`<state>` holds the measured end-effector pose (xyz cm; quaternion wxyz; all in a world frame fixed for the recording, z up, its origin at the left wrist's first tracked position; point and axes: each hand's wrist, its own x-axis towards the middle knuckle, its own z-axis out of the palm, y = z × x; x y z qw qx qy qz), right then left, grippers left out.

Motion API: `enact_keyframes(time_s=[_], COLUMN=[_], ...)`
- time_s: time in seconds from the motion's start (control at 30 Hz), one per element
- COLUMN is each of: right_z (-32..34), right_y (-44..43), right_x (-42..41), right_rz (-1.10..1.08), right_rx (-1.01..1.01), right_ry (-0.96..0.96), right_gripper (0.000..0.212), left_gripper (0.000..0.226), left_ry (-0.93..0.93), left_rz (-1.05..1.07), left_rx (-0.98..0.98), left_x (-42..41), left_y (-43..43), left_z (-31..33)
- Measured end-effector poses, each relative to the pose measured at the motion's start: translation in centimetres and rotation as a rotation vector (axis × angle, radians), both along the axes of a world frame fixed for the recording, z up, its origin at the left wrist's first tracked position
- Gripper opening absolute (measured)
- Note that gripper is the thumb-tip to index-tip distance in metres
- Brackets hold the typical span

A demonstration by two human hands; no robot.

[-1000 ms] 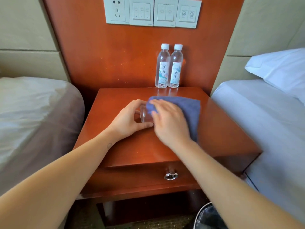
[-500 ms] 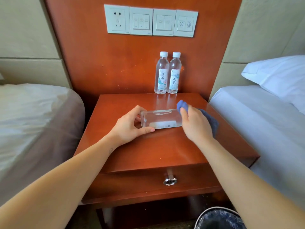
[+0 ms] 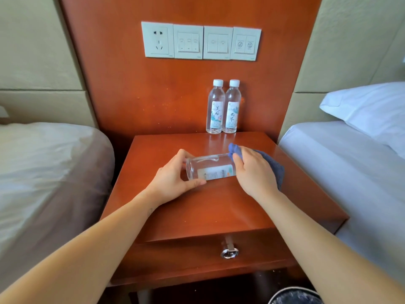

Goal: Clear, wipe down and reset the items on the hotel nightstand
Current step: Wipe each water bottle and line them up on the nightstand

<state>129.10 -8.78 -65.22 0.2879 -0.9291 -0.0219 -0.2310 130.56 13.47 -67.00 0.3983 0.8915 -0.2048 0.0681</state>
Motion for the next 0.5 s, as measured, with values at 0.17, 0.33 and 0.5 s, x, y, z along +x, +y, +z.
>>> enact_keyframes(time_s=[0.17, 0.33, 0.5], right_z=[0.1, 0.0, -0.6], right_y=[0.1, 0.4, 4.5], right_x=[0.3, 0.5, -1.2], right_rz=[-0.016, -0.042, 0.139], right_rx=[-0.031, -0.043, -0.125], right_ry=[-0.048, -0.045, -0.152], right_gripper=[0.032, 0.029, 0.044], left_gripper=[0.073, 0.077, 0.066], left_ry=[0.049, 0.091, 0.059], left_rz=[0.063, 0.075, 0.06], left_rx=[0.027, 0.03, -0.014], left_x=[0.0, -0.2, -1.1], left_y=[-0.3, -0.1, -0.3], left_z=[0.0, 0.2, 0.6])
